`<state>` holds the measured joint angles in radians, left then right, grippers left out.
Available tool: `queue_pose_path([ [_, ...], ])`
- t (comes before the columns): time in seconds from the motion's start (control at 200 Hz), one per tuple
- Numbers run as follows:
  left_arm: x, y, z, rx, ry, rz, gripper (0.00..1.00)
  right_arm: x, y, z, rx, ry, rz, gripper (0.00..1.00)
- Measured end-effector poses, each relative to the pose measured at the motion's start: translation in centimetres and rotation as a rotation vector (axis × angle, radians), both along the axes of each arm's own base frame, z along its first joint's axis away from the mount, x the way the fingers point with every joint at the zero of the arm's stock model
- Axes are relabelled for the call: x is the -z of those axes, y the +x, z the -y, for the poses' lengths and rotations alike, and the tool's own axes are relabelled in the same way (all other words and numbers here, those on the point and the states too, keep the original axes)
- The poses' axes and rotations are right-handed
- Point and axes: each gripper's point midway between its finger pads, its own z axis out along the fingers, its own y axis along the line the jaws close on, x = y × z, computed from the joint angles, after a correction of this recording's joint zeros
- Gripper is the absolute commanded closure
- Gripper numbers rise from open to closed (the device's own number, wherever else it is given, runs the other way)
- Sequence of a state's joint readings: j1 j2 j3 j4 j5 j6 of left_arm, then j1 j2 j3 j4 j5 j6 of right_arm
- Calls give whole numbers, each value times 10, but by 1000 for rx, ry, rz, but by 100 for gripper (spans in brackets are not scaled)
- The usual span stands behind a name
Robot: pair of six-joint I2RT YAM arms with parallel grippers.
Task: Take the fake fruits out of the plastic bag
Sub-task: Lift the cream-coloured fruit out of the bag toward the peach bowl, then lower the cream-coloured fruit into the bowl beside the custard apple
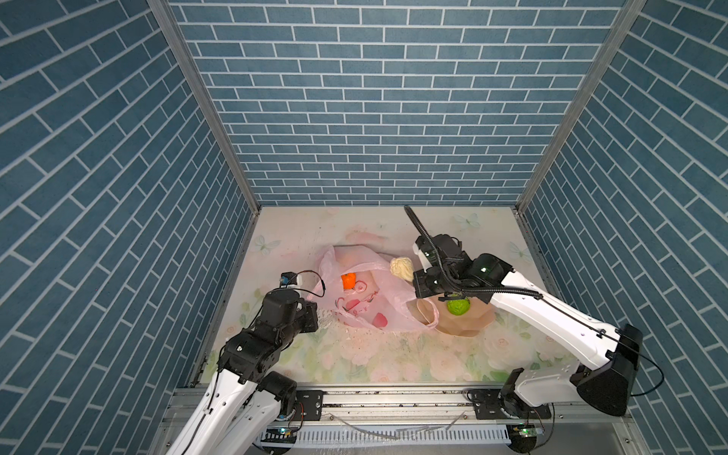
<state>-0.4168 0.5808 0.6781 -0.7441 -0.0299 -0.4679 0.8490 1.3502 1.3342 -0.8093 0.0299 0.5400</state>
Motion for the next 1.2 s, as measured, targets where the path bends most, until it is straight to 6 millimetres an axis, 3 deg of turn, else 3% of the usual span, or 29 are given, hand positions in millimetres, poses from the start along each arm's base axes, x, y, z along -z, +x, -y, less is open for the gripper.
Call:
queue_pose_path([
  [0.105, 0, 0, 0, 0, -1, 0, 73, -11, 14, 28, 77, 2, 40, 100],
  [0.225, 0, 0, 0, 0, 0, 0, 73, -6, 24, 60, 159, -30, 52, 100],
  [0.41, -1, 0, 0, 1, -2, 2, 73, 26, 31, 105, 281, -111, 7, 100],
  [0.6, -2, -1, 0, 1, -5, 8, 73, 64, 23, 140, 365, -181, -57, 100],
  [0.84, -2, -1, 0, 1, -5, 8, 73, 99, 11, 164, 428, -225, -125, 100],
  [1.2, -1, -1, 0, 1, -4, 6, 73, 129, 0, 178, 470, -250, -175, 100],
])
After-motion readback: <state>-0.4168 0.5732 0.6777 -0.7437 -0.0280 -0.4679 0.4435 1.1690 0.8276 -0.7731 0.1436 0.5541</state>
